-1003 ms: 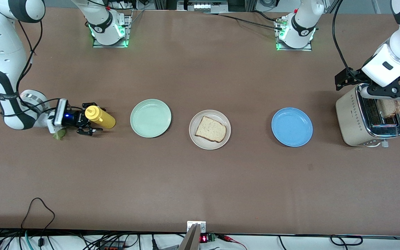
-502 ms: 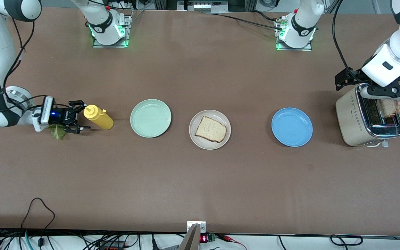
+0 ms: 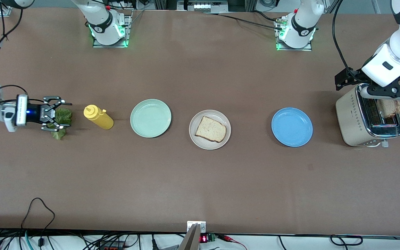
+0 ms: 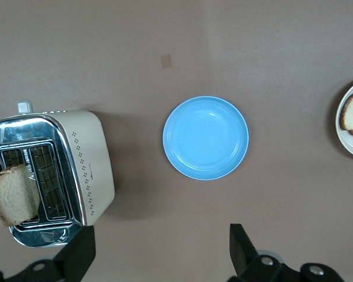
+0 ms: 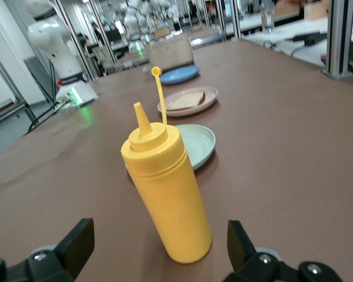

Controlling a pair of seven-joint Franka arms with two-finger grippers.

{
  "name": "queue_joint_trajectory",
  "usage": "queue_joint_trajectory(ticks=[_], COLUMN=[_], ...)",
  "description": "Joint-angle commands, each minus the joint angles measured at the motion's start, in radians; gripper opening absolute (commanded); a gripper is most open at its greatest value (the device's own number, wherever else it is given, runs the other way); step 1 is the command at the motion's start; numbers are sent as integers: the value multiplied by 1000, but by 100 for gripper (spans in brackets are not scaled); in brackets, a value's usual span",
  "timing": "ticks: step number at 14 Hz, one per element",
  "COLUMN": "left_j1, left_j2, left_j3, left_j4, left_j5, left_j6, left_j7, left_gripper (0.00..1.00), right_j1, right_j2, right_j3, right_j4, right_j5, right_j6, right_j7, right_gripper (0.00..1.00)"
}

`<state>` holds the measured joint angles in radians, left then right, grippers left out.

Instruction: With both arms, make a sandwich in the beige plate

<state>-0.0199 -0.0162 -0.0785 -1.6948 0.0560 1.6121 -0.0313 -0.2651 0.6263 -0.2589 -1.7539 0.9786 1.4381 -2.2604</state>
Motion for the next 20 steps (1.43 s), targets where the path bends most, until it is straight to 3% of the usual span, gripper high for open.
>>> queue_joint_trajectory(ticks=[1, 7, 13, 20], left_j1=[-8, -8, -8, -9], left_j2=[1, 1, 1, 1], left_j3=[6, 6, 6, 6], left_j4=[14, 14, 14, 20], left_j5=[-16, -16, -16, -16], left_j6=[-15, -17, -17, -17], left_j7=[-2, -2, -2, -2], left_gripper=[100, 100, 100, 100], right_j1=[50, 191, 394, 547], right_j2=[-130, -364, -546, -616], right_j3=[-10, -10, -2, 4], right_j4=[-18, -21, -29, -29], right_j5=[-124, -441, -808, -965], right_j6=[92, 246, 275, 263], right_j7=[206, 768, 1436, 1990], right_gripper=[100, 100, 100, 100])
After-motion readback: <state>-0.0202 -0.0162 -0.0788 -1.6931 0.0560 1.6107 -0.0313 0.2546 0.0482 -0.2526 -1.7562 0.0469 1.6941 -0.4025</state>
